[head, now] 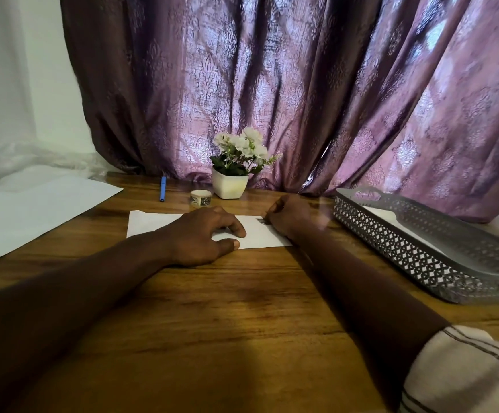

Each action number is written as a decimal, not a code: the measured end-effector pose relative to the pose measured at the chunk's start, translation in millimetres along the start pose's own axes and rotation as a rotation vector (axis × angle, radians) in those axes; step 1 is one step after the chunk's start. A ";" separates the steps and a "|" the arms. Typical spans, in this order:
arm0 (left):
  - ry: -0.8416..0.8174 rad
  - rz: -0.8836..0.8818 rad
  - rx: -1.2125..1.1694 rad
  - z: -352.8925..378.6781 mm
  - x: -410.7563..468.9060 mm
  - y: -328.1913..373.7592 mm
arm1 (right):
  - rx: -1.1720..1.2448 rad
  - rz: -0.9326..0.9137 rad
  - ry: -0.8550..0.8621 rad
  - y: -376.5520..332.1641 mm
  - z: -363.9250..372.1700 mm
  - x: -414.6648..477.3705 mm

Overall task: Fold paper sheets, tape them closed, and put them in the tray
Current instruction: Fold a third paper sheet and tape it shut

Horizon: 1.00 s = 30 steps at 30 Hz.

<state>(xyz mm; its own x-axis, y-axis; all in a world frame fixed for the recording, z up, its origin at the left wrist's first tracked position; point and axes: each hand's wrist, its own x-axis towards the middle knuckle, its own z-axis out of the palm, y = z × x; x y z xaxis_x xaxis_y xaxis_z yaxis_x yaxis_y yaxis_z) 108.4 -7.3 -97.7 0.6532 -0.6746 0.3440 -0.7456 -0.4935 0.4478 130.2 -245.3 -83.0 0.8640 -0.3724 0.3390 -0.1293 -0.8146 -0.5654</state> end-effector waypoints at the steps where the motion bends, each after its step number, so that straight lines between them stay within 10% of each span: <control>1: 0.001 0.001 -0.004 -0.4 -0.2 0.3 | -0.003 -0.020 -0.007 2.0 -1.2 -0.4; 15: -0.005 -0.003 0.009 -2.9 -1.3 6.4 | 0.067 -0.056 -0.152 8.1 -13.1 -11.6; 23: 0.211 -0.074 0.240 -3.8 -7.3 9.6 | 0.679 -0.022 -0.101 22.6 -15.1 -22.6; 30: 0.083 -0.454 0.347 -8.0 -1.8 2.7 | 0.312 -0.224 -0.054 2.6 -23.9 -44.4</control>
<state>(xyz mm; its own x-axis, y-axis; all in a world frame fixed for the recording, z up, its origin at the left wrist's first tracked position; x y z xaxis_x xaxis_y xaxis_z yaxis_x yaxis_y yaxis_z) 106.3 -3.0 -90.5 0.9154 -0.3150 0.2507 -0.3791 -0.8839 0.2739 79.8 -241.4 -81.5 0.8793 -0.1703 0.4447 0.2123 -0.6957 -0.6862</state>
